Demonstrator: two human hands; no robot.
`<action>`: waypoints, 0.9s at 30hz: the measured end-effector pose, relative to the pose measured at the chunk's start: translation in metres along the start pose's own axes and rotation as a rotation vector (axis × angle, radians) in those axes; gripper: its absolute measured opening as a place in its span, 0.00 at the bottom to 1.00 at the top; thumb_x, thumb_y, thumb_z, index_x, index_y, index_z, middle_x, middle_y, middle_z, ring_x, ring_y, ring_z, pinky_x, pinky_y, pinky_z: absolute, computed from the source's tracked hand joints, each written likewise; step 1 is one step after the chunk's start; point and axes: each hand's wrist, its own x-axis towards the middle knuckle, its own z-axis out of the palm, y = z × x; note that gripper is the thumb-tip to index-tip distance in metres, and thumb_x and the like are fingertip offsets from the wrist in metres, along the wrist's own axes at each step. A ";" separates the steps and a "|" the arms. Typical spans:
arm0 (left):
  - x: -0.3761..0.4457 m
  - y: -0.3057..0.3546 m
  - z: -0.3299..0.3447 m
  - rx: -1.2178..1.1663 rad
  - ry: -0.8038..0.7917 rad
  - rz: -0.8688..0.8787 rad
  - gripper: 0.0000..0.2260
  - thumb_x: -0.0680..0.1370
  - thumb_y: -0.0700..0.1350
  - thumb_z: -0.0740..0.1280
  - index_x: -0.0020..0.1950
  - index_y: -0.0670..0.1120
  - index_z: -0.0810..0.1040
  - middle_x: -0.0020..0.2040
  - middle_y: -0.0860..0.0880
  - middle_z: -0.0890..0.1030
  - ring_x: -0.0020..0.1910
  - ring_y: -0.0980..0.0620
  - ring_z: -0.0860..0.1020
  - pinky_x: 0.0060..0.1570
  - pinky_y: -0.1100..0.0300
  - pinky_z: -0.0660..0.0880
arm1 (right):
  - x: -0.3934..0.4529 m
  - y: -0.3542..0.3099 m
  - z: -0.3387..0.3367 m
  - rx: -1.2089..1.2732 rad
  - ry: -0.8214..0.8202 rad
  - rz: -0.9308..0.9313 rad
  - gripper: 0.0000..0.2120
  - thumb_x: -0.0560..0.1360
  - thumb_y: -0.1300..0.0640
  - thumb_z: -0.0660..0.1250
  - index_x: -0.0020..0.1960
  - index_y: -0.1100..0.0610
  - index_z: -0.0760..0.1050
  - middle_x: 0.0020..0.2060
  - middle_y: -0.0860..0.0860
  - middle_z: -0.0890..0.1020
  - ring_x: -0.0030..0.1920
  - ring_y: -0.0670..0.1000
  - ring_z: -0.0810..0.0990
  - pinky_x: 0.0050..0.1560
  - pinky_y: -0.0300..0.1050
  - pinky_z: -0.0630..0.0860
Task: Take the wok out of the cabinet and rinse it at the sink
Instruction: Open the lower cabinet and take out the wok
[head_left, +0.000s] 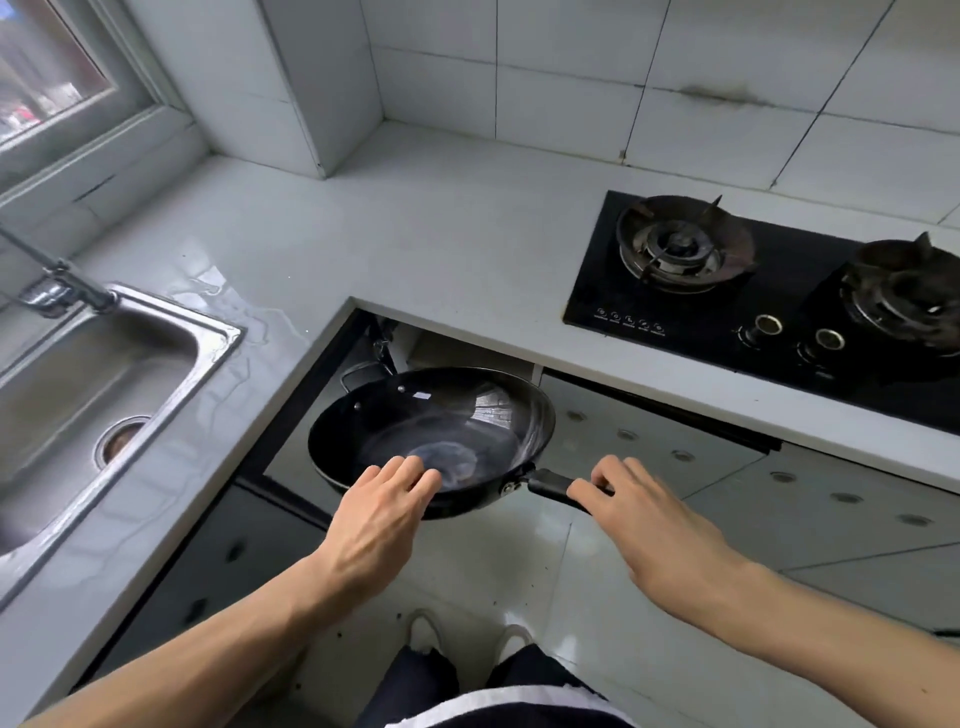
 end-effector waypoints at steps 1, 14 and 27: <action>-0.003 0.003 -0.009 0.006 0.014 -0.002 0.21 0.62 0.36 0.73 0.47 0.49 0.68 0.42 0.52 0.70 0.40 0.48 0.72 0.35 0.58 0.68 | -0.006 0.000 -0.003 0.005 0.014 -0.003 0.34 0.61 0.77 0.58 0.60 0.49 0.63 0.54 0.48 0.62 0.52 0.51 0.63 0.30 0.42 0.67; 0.013 -0.002 -0.082 0.118 0.175 0.053 0.18 0.64 0.35 0.70 0.48 0.48 0.67 0.41 0.52 0.69 0.37 0.49 0.68 0.35 0.59 0.61 | -0.011 0.005 -0.044 0.051 0.196 -0.073 0.33 0.65 0.75 0.62 0.63 0.48 0.64 0.54 0.46 0.62 0.55 0.50 0.65 0.33 0.45 0.76; 0.136 -0.082 -0.090 0.092 0.245 0.024 0.20 0.64 0.32 0.71 0.48 0.48 0.67 0.41 0.51 0.69 0.39 0.48 0.68 0.36 0.58 0.62 | 0.116 0.033 -0.081 -0.010 0.346 -0.032 0.36 0.61 0.78 0.63 0.63 0.52 0.67 0.52 0.50 0.65 0.52 0.52 0.67 0.44 0.47 0.76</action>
